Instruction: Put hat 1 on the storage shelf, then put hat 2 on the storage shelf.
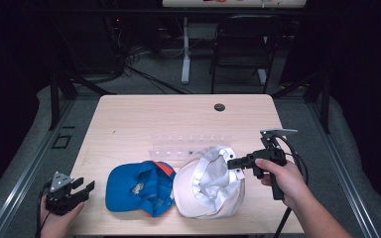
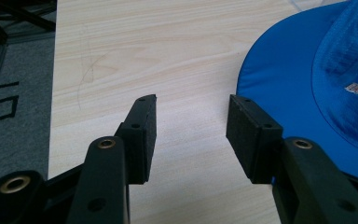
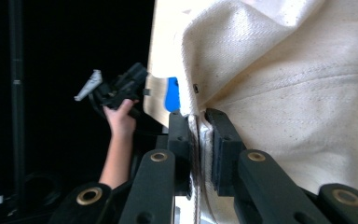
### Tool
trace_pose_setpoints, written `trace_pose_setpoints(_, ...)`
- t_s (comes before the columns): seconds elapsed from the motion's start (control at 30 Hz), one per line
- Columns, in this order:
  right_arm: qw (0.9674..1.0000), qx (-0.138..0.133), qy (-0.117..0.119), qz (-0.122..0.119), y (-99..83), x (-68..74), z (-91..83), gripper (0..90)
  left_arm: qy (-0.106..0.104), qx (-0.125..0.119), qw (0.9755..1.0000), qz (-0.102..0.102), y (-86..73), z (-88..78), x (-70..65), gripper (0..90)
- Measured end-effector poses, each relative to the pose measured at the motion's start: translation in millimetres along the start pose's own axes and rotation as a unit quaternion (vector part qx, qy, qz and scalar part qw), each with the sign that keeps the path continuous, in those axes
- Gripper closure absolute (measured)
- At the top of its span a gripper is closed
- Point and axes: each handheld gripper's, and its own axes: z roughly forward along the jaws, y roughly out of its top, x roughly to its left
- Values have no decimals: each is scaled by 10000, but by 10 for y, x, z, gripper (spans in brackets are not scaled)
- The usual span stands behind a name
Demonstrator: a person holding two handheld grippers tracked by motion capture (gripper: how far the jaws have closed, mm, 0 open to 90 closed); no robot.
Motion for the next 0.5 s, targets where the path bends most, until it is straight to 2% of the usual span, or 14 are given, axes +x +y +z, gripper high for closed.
trace_pose_setpoints(0.03, 9999, -13, 162, 7, 14, 19, -11, 813, -15, 33, 10000, 10, -1, 4, 5, 531)
trace_pose_setpoints(0.1, 9998, -23, 203, -12, 19, 23, -14, 813, -17, 47, 10000, 1, 2, 5, 5, 532)
trace_pose_setpoints(0.13, 9995, -58, 314, -7, 39, 53, -25, 815, -20, 64, 10000, 14, 5, 4, 8, 531)
trace_pose_setpoints(0.2, 9994, -74, 336, 6, 45, 68, -29, 816, -22, 56, 10000, 14, 6, 4, 5, 532)
trace_pose_setpoints(0.23, 9989, -155, 449, 31, 58, 110, -54, 816, -16, 90, 10000, 30, 5, 0, 0, 531)
trace_pose_setpoints(0.3, 9986, -196, 484, 58, 60, 129, -63, 816, -14, 91, 10000, 32, 5, -1, -2, 532)
trace_pose_setpoints(0.33, 9982, -267, 533, 65, 68, 171, -95, 817, -14, 14, 10000, 30, 8, -1, -4, 532)
trace_pose_setpoints(0.4, 9981, -254, 557, 25, 76, 184, -116, 817, -14, 13, 10000, 32, 10, -5, -5, 531)
trace_pose_setpoints(0.5, 9973, -386, 622, 29, 91, 234, -178, 818, -28, 51, 10000, 55, -1, 9, -7, 530)
